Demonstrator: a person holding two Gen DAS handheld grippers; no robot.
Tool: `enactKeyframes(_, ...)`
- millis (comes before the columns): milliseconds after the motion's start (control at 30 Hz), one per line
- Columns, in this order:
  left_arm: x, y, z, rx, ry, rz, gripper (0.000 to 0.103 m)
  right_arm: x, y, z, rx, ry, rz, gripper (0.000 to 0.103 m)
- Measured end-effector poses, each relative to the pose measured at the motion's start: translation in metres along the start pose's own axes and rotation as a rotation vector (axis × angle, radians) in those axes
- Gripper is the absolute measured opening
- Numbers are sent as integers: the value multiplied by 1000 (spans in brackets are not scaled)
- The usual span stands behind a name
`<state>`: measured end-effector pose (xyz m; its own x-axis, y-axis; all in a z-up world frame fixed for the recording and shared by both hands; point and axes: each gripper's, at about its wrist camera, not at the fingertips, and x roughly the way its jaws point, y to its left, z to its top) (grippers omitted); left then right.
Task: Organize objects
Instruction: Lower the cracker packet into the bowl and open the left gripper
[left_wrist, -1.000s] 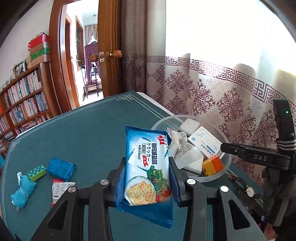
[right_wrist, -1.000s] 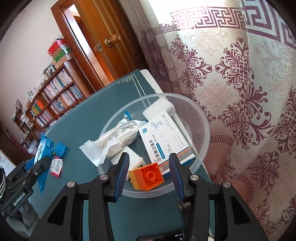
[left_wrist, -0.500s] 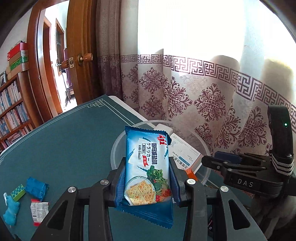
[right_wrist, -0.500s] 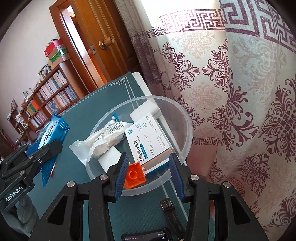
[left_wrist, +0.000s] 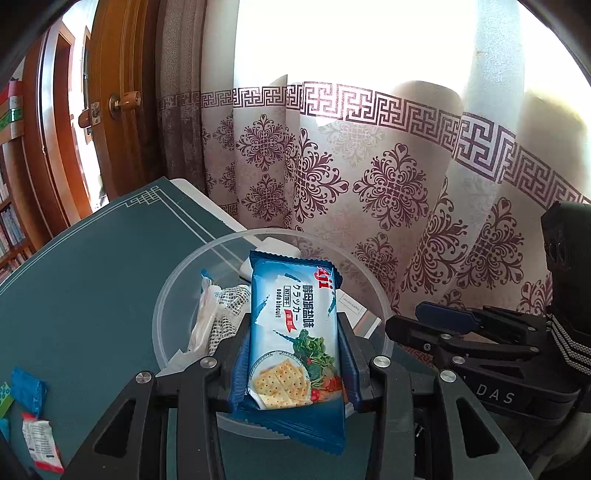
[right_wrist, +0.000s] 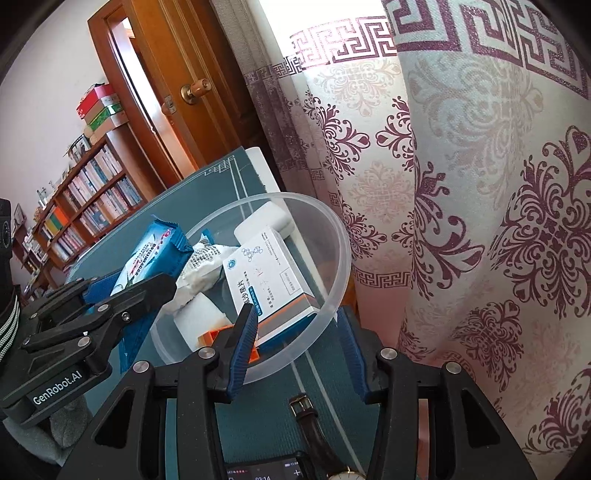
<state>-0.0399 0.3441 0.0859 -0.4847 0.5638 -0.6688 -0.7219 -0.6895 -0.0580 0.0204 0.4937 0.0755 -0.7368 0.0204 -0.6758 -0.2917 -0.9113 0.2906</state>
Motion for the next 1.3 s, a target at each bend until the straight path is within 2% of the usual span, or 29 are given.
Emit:
enactKeyframes(367,30,23,-9,1,50,32,44,1,3,0,-24,-5,2,47)
enactKeyframes(600,42,33,-6,42,28,60,44,0,13,1,-41,-5,2,47)
enactKeyframes(667,44,35,-5,51,28,50,50,-1,14,1,-43,-3,2,47)
enactKeyframes(800,36,36,-6,35,3,22,79,-2,18,1,-47,-3,-4,47)
enactKeyframes(1000,15,37,-9,22,-29,15,81,-6,25,2,-63,-9,-10,47)
enactKeyframes(1133,-7,42,-11,-4,-69,22,87,-10,29,3,-67,-19,-10,47)
enactKeyframes(1300,-31,48,-16,-25,-109,68,95,-11,37,0,-77,-12,-6,47)
